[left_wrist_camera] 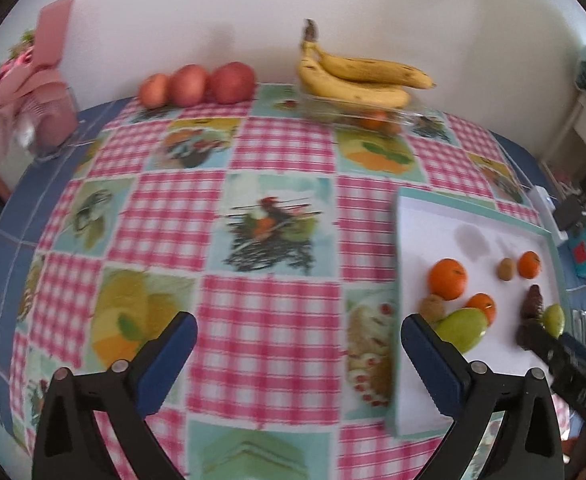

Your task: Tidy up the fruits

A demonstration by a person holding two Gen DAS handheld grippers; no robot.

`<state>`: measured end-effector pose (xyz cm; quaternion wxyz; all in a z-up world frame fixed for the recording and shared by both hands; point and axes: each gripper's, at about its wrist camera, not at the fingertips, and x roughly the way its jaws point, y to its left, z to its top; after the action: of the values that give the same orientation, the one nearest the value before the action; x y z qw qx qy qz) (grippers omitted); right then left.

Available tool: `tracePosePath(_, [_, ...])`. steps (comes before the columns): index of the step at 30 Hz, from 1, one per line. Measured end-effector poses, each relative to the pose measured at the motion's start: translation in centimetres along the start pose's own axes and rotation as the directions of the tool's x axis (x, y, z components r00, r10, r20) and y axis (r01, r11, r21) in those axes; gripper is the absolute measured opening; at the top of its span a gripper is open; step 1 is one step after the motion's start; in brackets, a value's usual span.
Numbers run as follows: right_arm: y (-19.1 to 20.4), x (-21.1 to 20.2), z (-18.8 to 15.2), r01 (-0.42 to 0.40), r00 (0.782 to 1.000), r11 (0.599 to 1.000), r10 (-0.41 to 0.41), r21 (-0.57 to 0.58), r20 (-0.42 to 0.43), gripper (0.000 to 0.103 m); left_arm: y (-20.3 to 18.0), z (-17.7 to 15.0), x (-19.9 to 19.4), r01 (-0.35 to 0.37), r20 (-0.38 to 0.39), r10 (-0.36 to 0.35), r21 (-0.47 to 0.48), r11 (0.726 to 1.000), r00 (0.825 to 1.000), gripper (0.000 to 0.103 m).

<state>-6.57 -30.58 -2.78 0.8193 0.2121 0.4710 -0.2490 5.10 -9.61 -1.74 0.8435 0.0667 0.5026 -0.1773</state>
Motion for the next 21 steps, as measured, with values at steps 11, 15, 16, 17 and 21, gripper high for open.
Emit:
tracePosePath(11, [3.9, -2.3, -4.6, -0.080, 0.997, 0.993, 0.082, -0.087, 0.010, 0.084, 2.0, -3.2, -5.1, -0.184, 0.120, 0.177, 0.053, 0.981, 0.977, 0.103])
tracePosePath(15, [4.3, -3.0, -5.7, -0.076, 0.997, 0.991, 0.077, -0.108, 0.012, 0.084, 2.9, -4.6, -6.0, -0.200, 0.132, 0.192, 0.051, 0.978, 0.972, 0.103])
tracePosePath(16, [4.3, -3.1, -6.0, -0.071, 0.997, 0.991, 0.073, -0.111, 0.012, 0.084, 3.4, -5.0, -6.0, -0.215, 0.113, 0.210, 0.039, 0.976, 0.971, 0.103])
tracePosePath(17, [4.3, -3.3, -6.3, -0.069, 0.997, 0.991, 0.071, -0.113, 0.012, 0.084, 3.6, -5.2, -5.9, -0.230, 0.100, 0.226, 0.036, 0.973, 0.969, 0.103])
tracePosePath(21, [4.3, -3.6, -6.9, -0.065, 0.998, 0.990, 0.066, -0.126, 0.008, 0.084, 4.5, -6.0, -5.8, -0.242, 0.078, 0.239, 0.029, 0.970, 0.968, 0.103])
